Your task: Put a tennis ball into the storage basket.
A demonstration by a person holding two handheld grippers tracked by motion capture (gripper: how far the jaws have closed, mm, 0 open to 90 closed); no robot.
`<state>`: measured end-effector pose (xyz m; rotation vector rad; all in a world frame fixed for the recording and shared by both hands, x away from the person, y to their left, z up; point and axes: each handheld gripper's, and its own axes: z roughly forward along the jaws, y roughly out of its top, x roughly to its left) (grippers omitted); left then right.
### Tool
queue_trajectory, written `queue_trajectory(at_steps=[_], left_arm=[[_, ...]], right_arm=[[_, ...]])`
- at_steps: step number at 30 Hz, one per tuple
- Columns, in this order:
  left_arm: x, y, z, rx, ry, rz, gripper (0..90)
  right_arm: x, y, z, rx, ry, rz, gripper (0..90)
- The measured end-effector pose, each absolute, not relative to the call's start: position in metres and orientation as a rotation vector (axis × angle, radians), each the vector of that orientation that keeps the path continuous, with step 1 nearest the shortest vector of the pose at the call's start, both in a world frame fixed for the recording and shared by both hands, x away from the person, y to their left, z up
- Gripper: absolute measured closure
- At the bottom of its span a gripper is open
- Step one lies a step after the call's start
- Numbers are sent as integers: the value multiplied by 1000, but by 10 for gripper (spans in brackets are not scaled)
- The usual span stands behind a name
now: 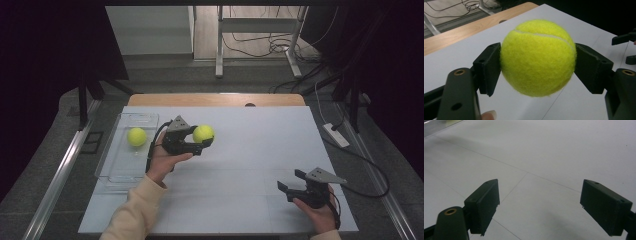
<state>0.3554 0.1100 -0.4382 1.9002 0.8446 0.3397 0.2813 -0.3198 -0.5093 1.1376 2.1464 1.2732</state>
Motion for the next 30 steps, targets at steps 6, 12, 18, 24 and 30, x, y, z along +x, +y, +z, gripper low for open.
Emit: queue_trajectory(at_steps=[6, 12, 18, 24, 30], left_arm=[[352, 115, -437, 1894, 845, 356, 277], [349, 121, -437, 1886, 854, 364, 277], [347, 129, -436, 1874, 871, 372, 277], [345, 136, -433, 1861, 881, 379, 277], [344, 141, -433, 1858, 891, 390, 277]], right_arm=[[281, -320, -509, 1141, 2145, 1274, 160], [281, -318, -510, 1141, 2146, 1272, 160], [280, -317, -510, 1136, 2151, 1271, 160], [281, -317, -510, 1144, 2147, 1276, 160], [280, -315, -510, 1139, 2151, 1274, 160]])
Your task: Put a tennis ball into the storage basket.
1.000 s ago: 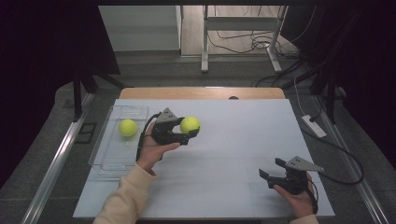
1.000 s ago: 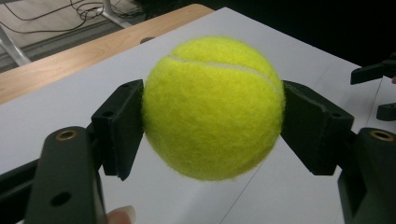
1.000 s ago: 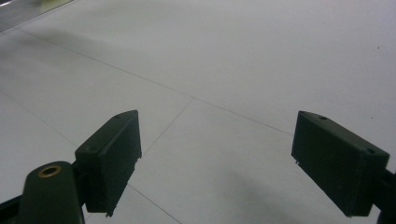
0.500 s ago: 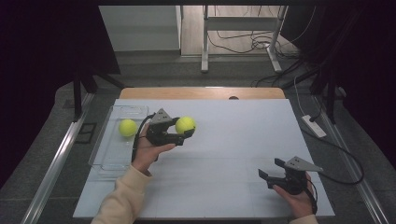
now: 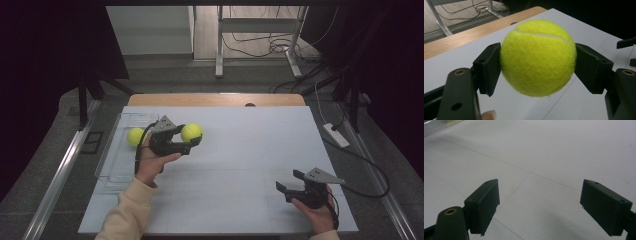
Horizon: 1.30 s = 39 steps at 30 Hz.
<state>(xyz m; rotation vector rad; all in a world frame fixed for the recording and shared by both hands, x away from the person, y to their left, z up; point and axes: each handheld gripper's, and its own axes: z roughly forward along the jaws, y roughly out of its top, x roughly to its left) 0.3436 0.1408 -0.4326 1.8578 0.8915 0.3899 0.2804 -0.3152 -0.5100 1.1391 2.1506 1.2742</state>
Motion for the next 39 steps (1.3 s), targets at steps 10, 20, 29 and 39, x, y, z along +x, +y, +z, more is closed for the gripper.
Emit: queue_trajectory(at_steps=[10, 20, 29, 39], left_arm=[[342, 147, -430, 1855, 906, 417, 277], [342, 157, -431, 1833, 941, 423, 277], [339, 164, -429, 1824, 956, 433, 277], [337, 177, -428, 1804, 986, 451, 277]], right_arm=[[280, -314, -510, 1137, 2149, 1271, 160], [280, -315, -510, 1138, 2148, 1271, 160], [280, -315, -509, 1132, 2150, 1268, 160], [279, -315, -509, 1130, 2148, 1272, 160]])
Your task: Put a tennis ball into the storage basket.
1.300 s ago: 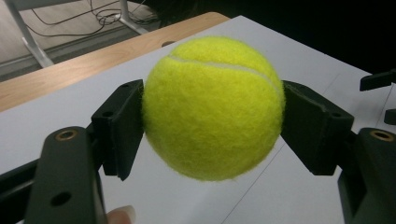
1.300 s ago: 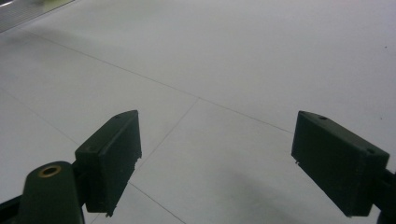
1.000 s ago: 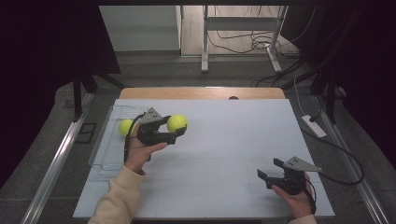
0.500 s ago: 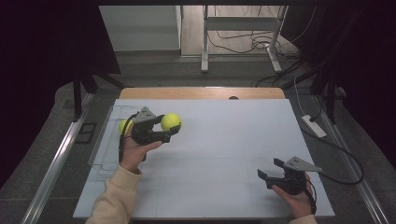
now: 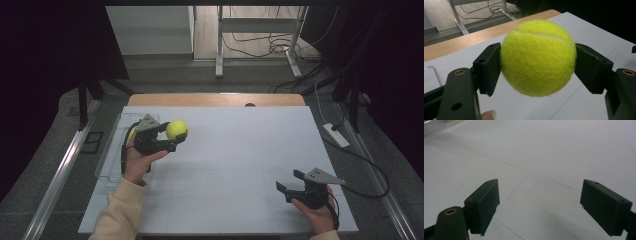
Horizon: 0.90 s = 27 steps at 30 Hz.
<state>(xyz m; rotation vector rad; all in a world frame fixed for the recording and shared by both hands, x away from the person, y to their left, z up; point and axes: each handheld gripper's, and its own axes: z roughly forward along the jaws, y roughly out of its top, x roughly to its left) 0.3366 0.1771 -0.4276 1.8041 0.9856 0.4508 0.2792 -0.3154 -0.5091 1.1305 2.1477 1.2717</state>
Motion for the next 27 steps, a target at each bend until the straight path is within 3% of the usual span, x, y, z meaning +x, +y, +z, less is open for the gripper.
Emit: queue_trajectory(at_steps=[27], left_arm=[[333, 201, -431, 1796, 1085, 491, 277]], right_arm=[[279, -316, -509, 1130, 2147, 1264, 160]])
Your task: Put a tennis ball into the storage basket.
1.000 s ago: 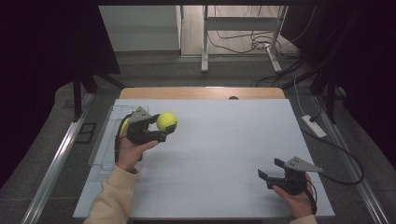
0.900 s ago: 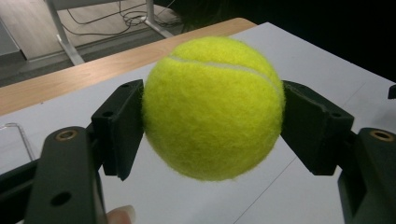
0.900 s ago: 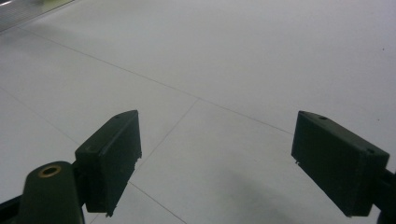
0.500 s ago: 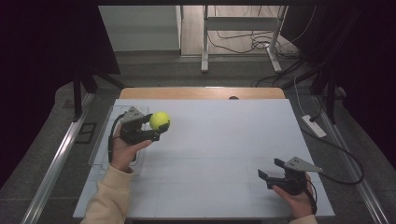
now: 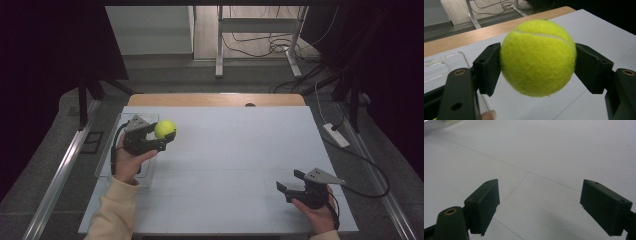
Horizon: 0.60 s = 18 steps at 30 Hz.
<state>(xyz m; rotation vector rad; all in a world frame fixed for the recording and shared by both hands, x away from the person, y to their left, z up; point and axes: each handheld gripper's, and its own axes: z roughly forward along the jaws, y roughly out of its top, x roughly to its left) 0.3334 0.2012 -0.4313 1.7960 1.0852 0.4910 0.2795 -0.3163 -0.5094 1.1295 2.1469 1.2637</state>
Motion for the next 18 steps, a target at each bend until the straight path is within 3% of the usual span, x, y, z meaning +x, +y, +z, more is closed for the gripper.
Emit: queue_trajectory(at_steps=[18], left_arm=[[330, 213, -432, 1784, 1113, 496, 277]], right_arm=[[280, -317, -509, 1127, 2145, 1264, 160]])
